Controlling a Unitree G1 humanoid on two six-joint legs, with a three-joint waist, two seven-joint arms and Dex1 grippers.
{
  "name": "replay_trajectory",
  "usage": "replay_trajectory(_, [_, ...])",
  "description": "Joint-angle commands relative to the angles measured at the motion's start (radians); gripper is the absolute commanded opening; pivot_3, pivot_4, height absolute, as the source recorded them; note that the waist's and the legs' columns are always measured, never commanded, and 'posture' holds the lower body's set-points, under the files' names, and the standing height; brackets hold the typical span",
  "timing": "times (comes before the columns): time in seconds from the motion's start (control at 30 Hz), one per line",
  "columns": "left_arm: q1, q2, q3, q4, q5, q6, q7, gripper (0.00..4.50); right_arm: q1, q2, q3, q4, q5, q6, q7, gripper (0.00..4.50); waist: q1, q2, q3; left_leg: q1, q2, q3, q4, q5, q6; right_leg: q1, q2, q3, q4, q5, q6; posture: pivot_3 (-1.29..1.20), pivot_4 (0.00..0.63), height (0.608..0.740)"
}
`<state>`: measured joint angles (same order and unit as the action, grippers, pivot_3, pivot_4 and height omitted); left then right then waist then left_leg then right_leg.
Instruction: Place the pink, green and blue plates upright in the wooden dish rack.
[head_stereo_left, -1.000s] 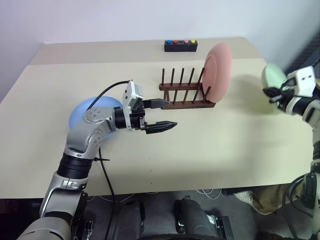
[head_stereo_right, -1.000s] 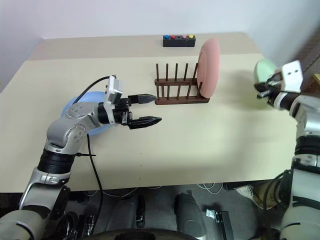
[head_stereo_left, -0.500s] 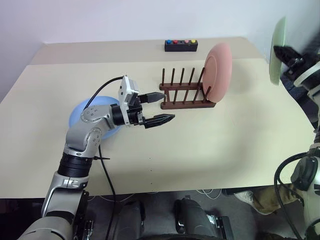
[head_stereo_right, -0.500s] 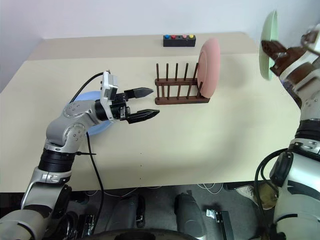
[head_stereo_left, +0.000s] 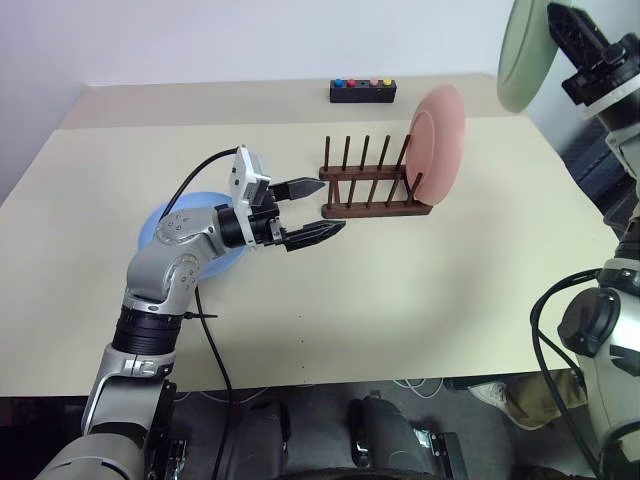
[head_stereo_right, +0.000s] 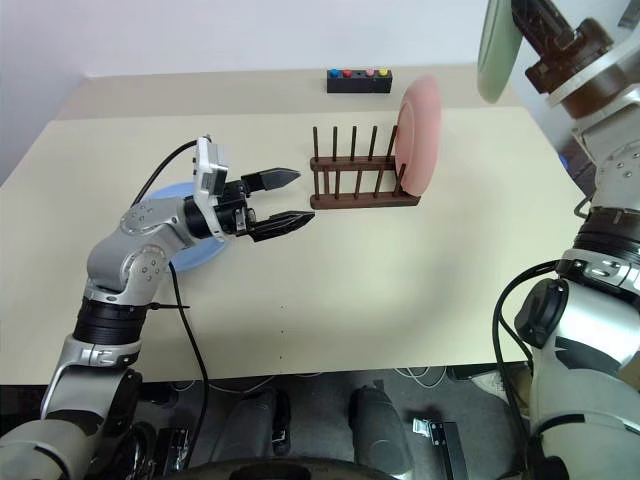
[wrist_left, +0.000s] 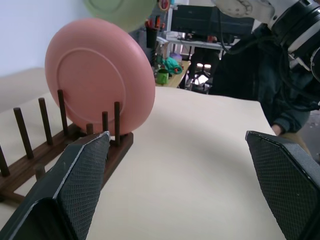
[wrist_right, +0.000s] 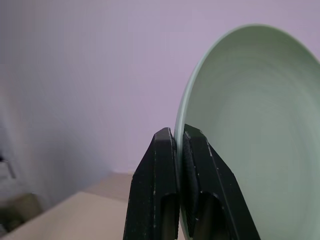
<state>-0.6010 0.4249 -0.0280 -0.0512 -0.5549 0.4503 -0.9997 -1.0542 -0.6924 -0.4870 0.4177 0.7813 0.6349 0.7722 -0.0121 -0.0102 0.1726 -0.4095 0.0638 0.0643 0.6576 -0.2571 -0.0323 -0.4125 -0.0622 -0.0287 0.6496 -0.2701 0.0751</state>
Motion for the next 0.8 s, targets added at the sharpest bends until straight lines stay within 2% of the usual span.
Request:
replay_trajectory(0.03, [0.002, 0.008, 0.024, -0.039, -0.01, -0.016, 0.002, 4.5, -0.042, 0.016, -0.029, -0.092, 0.071, 0.014, -0.013, 0.09, 0.0, 0.0, 0.0, 0.0, 0.0, 0.0, 0.0, 0.0, 0.0, 0.0, 0.0, 0.0, 0.0, 0.0, 0.0, 0.0, 0.15, 0.74])
replay_trajectory(0.5, [0.012, 0.014, 0.032, -0.055, -0.018, -0.006, 0.008, 4.5, -0.055, 0.101, -0.093, -0.138, 0.332, 0.196, -0.128, 0.09, 0.001, 0.0, 0.0, 0.0, 0.0, 0.0, 0.0, 0.0, 0.0, 0.0, 0.0, 0.0, 0.0, 0.0, 0.0, 0.0, 0.15, 0.74])
replay_trajectory(0.8, [0.013, 0.01, 0.027, -0.056, -0.016, -0.01, 0.007, 4.5, -0.032, 0.13, -0.089, -0.127, 0.41, 0.261, -0.157, 0.09, 0.001, 0.0, 0.0, 0.0, 0.0, 0.0, 0.0, 0.0, 0.0, 0.0, 0.0, 0.0, 0.0, 0.0, 0.0, 0.0, 0.15, 0.74])
